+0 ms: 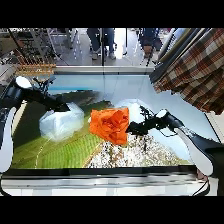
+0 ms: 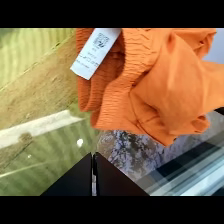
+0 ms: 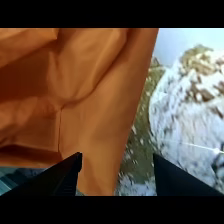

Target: Fold the clothes and pants, and hang the long-sleeved shirts on hangers.

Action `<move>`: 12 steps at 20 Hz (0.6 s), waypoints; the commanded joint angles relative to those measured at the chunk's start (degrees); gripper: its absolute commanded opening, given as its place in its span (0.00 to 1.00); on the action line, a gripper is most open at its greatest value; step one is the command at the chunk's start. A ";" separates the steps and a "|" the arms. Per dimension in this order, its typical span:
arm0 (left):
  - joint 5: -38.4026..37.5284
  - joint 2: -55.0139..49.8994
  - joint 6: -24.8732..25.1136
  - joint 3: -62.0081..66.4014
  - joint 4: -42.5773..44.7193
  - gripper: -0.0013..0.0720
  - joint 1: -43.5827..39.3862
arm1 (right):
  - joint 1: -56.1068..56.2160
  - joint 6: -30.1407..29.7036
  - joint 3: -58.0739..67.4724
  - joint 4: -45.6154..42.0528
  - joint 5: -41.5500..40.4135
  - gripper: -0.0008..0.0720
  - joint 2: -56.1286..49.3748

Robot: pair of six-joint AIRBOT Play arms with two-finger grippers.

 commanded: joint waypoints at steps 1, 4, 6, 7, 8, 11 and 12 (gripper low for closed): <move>-0.09 0.07 0.52 0.02 -2.23 0.03 0.02 | 0.20 -6.93 -1.22 9.27 -1.46 0.69 -4.07; -0.44 0.07 0.52 0.02 -2.25 0.03 0.02 | 1.86 -6.91 -0.24 9.79 -2.10 0.54 -5.92; -0.59 0.07 0.52 0.02 -2.67 0.03 0.02 | 3.58 -6.62 1.84 10.23 -3.32 0.26 -6.80; -0.74 0.07 0.52 0.02 -2.89 0.03 0.02 | 3.78 -6.29 3.15 10.05 -3.23 0.03 -6.78; -1.18 0.07 0.52 0.02 -2.89 0.03 0.02 | 3.54 -5.09 4.96 9.70 -1.66 0.03 -6.45; -3.72 0.07 0.55 0.02 -2.86 0.03 0.04 | 1.16 6.36 13.60 -5.03 7.45 0.03 -1.99; -4.35 0.07 0.52 0.02 -2.86 0.03 0.04 | 0.26 9.94 16.85 -11.19 11.34 0.03 0.35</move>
